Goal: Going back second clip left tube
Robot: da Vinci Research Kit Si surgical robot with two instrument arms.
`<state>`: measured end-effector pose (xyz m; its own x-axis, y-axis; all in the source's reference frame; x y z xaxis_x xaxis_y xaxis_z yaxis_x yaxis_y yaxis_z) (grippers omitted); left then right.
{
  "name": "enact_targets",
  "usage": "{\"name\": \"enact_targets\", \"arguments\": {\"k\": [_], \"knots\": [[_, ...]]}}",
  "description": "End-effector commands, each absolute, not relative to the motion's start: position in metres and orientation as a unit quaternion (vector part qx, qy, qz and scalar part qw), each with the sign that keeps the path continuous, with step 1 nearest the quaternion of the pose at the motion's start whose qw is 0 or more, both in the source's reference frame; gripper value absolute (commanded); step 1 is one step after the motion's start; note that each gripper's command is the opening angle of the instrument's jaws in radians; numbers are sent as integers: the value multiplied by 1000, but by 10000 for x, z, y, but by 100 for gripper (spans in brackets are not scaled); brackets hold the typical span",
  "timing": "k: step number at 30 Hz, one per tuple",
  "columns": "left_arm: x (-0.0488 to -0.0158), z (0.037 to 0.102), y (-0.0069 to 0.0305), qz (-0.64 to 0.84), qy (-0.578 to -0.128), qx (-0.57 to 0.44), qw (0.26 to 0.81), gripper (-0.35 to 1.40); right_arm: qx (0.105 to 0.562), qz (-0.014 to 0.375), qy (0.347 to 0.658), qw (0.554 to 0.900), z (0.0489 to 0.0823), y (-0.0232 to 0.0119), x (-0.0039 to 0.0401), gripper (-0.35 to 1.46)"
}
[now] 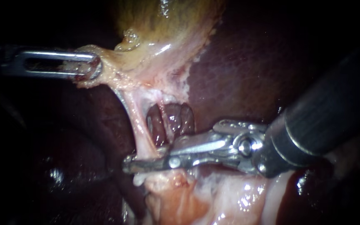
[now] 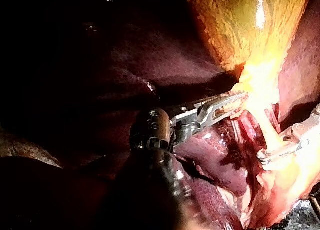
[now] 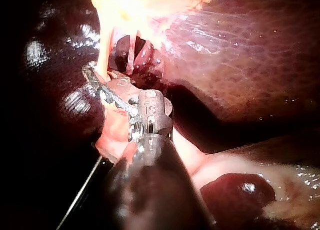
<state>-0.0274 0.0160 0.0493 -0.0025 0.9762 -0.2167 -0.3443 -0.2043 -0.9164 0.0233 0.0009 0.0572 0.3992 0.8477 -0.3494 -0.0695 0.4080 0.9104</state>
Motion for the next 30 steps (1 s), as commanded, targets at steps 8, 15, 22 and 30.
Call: {"name": "enact_targets", "arguments": {"k": [8,15,22,30], "knots": [[-274,493,160,621,-339,-465,532,-35,386,280,496,726,588,12,244,38],[-276,495,159,621,-339,-465,532,-35,287,247,532,758,609,30,243,50],[-275,495,159,621,-339,-465,532,-35,275,228,539,763,599,35,217,50],[-273,494,159,621,-339,-465,532,-35,257,176,549,775,572,45,132,50]]}}
